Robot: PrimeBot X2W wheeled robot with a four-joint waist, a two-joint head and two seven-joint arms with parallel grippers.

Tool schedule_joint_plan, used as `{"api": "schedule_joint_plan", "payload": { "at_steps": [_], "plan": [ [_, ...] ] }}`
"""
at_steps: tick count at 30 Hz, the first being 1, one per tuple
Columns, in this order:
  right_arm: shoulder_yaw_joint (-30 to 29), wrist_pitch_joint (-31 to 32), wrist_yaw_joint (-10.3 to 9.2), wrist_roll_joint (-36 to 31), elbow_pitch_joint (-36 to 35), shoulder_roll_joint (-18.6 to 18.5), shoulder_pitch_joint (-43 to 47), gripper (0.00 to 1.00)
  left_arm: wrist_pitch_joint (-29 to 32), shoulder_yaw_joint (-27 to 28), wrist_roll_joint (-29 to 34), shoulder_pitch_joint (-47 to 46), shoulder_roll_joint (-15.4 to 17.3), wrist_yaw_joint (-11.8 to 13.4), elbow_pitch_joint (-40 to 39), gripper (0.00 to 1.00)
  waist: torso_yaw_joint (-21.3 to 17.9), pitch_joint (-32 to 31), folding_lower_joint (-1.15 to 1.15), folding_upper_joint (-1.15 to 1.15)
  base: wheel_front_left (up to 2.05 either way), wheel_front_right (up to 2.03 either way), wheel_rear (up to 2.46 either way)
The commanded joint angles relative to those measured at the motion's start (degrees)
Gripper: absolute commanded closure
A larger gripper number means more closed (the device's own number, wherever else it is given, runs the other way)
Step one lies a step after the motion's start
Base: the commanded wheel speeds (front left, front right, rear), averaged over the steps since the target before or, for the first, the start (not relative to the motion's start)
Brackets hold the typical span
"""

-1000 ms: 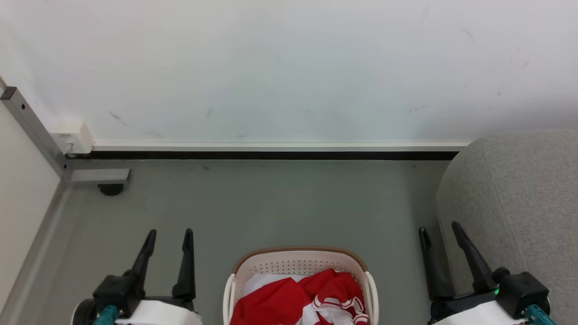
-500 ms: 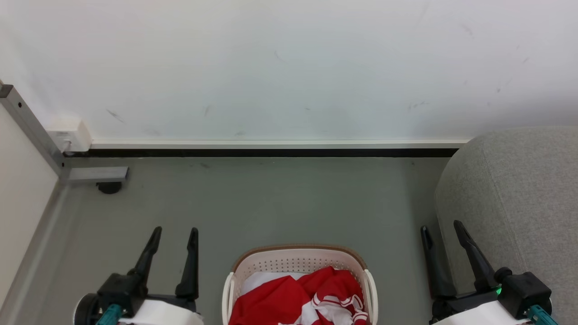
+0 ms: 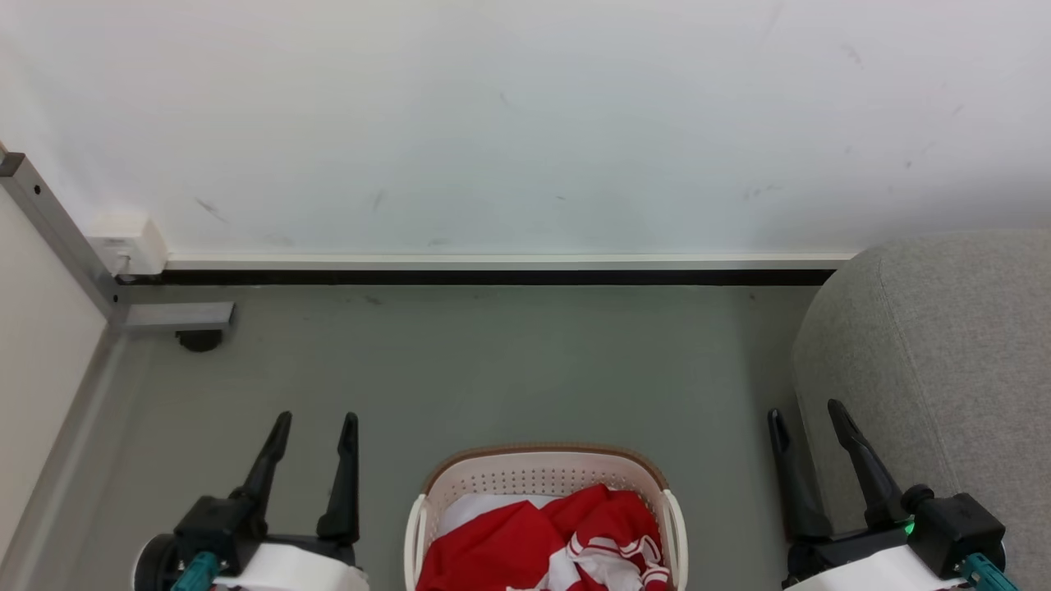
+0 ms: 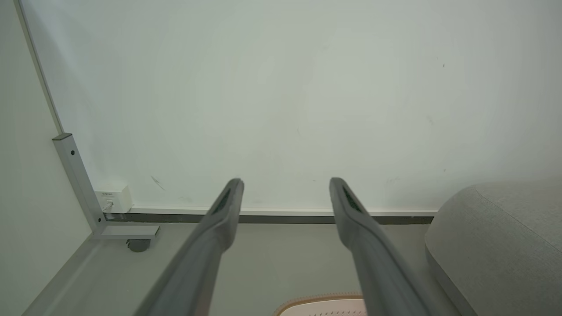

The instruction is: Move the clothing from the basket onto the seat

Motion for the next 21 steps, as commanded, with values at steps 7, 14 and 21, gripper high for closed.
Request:
{"api": "schedule_joint_plan", "payload": {
  "at_steps": [7,14,21],
  "plan": [
    [-0.27,-0.21,-0.12,0.95,0.14,-0.17,-0.85,0.00,-0.04,0.52,-2.18,-0.42,0.42,-0.08,0.06,0.00,-0.54,0.38,0.00,0.00,0.00,0.00,0.00],
    [-0.06,-0.21,-0.12,1.21,-0.10,-0.17,-1.13,0.00,-0.04,0.72,-1.39,-0.67,0.42,-0.23,0.36,0.00,-1.85,1.40,0.00,0.00,0.00,0.00,0.00],
    [-0.45,-0.21,-0.12,0.96,-0.72,-0.17,-1.98,0.00,-0.04,1.29,-0.91,-1.71,0.41,-0.81,0.45,0.00,-4.08,4.33,0.00,0.00,0.00,0.00,0.00]
  ]
}}
